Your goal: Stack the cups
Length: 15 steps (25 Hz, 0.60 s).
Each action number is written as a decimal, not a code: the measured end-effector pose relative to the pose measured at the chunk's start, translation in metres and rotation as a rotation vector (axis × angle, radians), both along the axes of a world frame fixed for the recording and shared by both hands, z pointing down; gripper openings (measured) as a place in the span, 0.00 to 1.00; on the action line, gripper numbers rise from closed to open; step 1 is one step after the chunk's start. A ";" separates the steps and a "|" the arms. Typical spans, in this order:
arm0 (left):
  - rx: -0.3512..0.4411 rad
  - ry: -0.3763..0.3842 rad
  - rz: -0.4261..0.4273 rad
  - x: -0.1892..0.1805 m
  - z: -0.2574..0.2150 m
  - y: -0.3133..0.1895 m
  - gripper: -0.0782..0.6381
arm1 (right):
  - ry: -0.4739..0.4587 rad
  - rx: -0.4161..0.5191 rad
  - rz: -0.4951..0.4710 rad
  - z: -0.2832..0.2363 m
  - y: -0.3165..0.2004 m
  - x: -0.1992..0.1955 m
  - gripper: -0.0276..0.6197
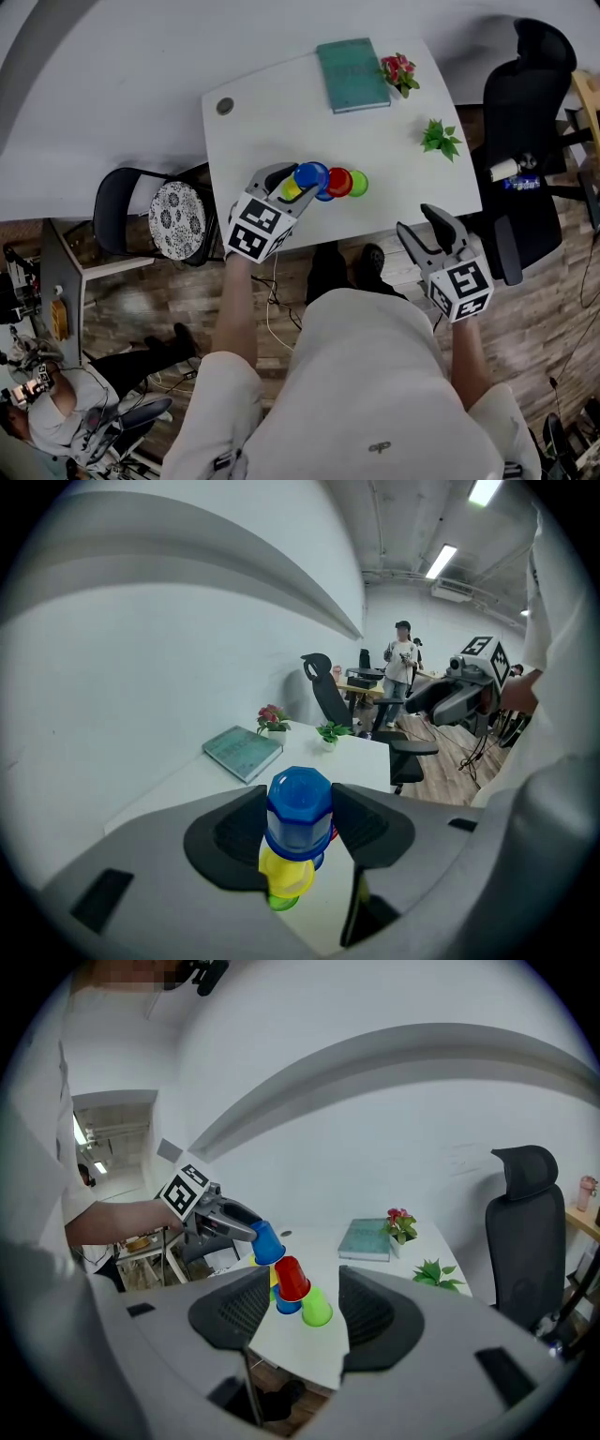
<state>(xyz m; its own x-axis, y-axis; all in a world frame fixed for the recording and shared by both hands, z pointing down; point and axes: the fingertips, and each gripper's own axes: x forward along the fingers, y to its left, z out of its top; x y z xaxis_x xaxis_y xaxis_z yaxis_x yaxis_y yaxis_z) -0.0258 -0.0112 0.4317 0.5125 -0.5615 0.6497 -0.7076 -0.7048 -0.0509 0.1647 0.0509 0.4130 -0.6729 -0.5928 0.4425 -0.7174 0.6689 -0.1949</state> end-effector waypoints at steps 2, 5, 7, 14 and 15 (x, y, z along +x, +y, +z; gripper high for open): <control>-0.012 -0.004 0.006 -0.001 0.003 0.001 0.42 | 0.002 -0.001 0.002 0.000 0.001 0.000 0.41; -0.018 0.001 0.019 0.001 0.003 0.002 0.42 | 0.000 -0.002 0.008 0.000 0.002 0.000 0.41; -0.020 0.011 0.024 0.001 0.003 0.003 0.42 | -0.004 -0.005 0.012 0.000 0.003 0.000 0.41; -0.018 -0.019 0.043 0.001 0.005 0.003 0.45 | -0.009 -0.008 0.021 -0.002 0.000 0.001 0.41; -0.017 -0.022 0.047 0.001 0.005 0.004 0.45 | -0.010 -0.007 0.022 -0.002 0.000 0.001 0.41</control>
<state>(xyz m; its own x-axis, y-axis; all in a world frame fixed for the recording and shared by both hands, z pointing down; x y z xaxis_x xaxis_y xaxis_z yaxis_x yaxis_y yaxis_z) -0.0250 -0.0073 0.4371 0.5232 -0.5255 0.6708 -0.6725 -0.7382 -0.0538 0.1653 0.0509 0.4111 -0.6644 -0.6042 0.4399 -0.7297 0.6516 -0.2071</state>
